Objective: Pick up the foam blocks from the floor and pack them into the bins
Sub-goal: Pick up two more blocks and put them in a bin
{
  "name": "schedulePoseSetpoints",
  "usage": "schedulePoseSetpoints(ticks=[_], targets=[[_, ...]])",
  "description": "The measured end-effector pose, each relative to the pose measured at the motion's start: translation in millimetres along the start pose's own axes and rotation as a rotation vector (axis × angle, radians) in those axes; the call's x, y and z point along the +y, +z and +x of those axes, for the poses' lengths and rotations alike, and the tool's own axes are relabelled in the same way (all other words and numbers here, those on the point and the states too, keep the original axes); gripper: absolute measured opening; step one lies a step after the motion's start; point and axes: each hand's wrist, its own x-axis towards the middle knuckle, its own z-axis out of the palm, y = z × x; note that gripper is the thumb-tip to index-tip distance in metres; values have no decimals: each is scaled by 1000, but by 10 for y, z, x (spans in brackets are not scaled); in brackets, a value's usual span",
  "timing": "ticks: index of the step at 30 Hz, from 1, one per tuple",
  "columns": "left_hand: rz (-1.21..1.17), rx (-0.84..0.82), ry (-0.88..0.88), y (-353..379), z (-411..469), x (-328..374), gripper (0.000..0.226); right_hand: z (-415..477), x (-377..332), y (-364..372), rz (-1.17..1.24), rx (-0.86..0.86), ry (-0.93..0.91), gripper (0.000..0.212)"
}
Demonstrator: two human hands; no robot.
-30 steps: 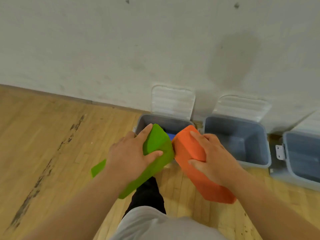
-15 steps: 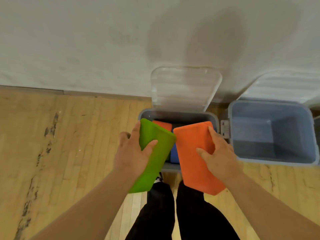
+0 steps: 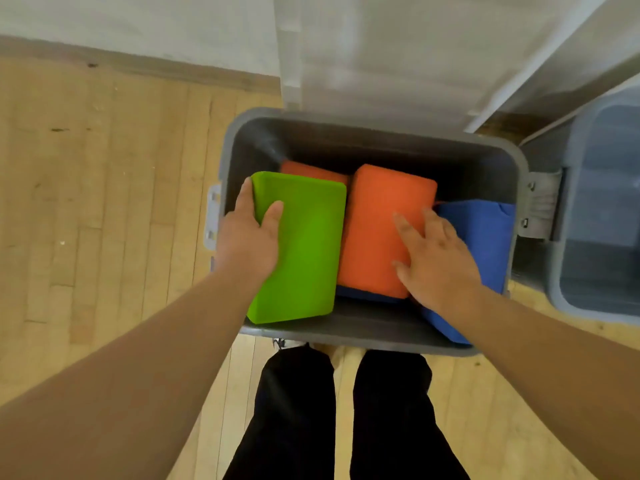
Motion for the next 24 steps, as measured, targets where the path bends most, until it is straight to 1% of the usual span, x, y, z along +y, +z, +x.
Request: schedulePoseSetpoints(ticks=[2,4,8,10,12,15,17,19,21,24], targets=[[28,-7,-16,130,78,-28,65,-8,-27,145,-14,-108,-67,87],[31,-12,-45,226,151,-67,64,-7,-26,254,-6,-173,-100,90],[10,35,-46,339,327,-81,63,17,-53,381,-37,-172,-106,95],[18,32,-32,428,413,-61,72,26,-77,425,-35,-177,-93,97],[146,2,-50,530,442,-17,89,25,-96,460,-41,-189,-82,101],[339,-9,-124,593,439,20,105,15,-128,461,-49,-215,-74,104],[447,-83,-148,583,416,-13,117,14,-147,421,-37,-224,-68,102],[577,-208,-142,558,322,-74,124,22,-173,355,-20,-244,-62,99],[657,-300,-118,521,162,-115,122,12,-198,263,8,-269,-50,97],[719,-355,-41,373,-170,-83,113,-145,-230,110,60,-277,4,98]])
